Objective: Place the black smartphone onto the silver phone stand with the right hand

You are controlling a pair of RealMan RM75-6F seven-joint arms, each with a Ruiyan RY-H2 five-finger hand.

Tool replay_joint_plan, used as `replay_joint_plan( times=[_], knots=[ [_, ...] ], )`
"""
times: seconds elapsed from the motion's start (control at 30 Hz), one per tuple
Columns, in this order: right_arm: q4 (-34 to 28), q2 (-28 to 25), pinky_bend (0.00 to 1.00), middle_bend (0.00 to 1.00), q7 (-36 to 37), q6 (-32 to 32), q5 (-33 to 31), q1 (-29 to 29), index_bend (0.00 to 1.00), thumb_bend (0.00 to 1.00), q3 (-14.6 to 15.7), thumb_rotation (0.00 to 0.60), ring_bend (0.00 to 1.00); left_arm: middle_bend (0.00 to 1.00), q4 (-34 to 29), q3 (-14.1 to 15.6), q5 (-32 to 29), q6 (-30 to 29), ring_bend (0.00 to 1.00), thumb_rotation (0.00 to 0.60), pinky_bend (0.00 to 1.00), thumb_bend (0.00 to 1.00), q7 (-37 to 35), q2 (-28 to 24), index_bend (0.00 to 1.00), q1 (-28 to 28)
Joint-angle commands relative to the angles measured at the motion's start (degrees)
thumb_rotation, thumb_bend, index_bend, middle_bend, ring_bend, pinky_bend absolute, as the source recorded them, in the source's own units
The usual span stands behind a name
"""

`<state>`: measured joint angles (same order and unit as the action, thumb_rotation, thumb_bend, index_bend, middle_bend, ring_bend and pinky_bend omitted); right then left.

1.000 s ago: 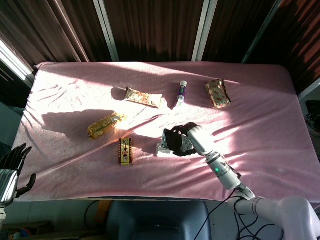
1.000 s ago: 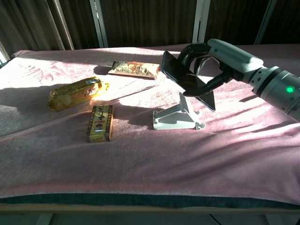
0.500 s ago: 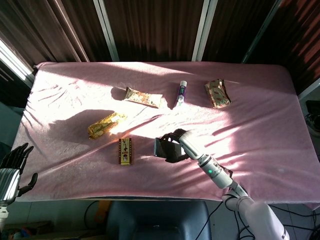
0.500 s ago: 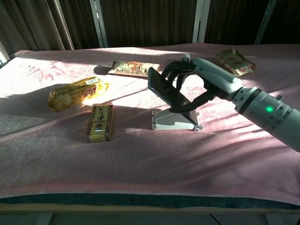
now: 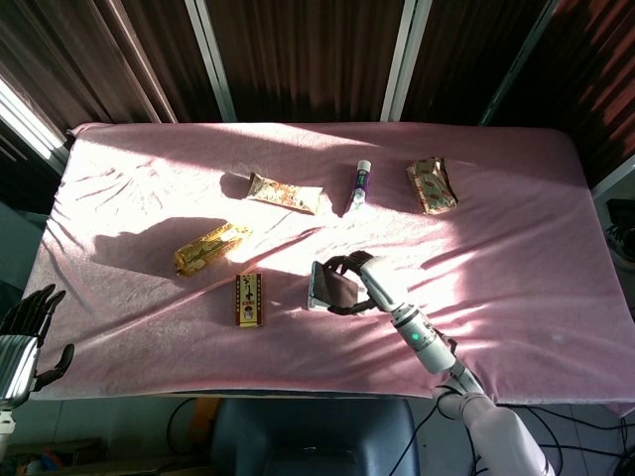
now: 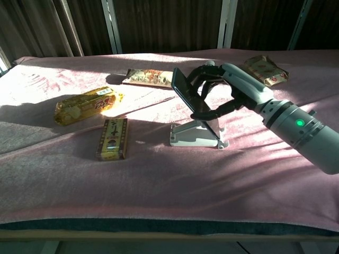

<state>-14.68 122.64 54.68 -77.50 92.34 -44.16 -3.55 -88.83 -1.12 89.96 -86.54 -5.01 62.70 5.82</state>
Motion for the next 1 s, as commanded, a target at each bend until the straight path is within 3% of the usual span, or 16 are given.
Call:
replay_joint_plan(
  times=[0.03, 1.0],
  knots=[
    [0.92, 0.82, 0.47, 0.78, 1.04, 0.87, -0.80, 0.26, 1.00, 0.32, -0.38, 0.600, 0.56, 0.00, -0.03, 0.07, 0.06, 0.04, 0.02, 0.600, 0.12, 0.39, -0.09, -0.03, 0.00, 0.01],
    [4.55, 2.58, 0.47, 0.78, 5.16, 5.46, -1.95, 0.49, 1.00, 0.32, 0.79, 0.600, 0.56, 0.00, -0.03, 0.19, 0.17, -0.34, 0.02, 0.600, 0.12, 0.39, -0.54, -0.21, 0.00, -0.24]
  ],
)
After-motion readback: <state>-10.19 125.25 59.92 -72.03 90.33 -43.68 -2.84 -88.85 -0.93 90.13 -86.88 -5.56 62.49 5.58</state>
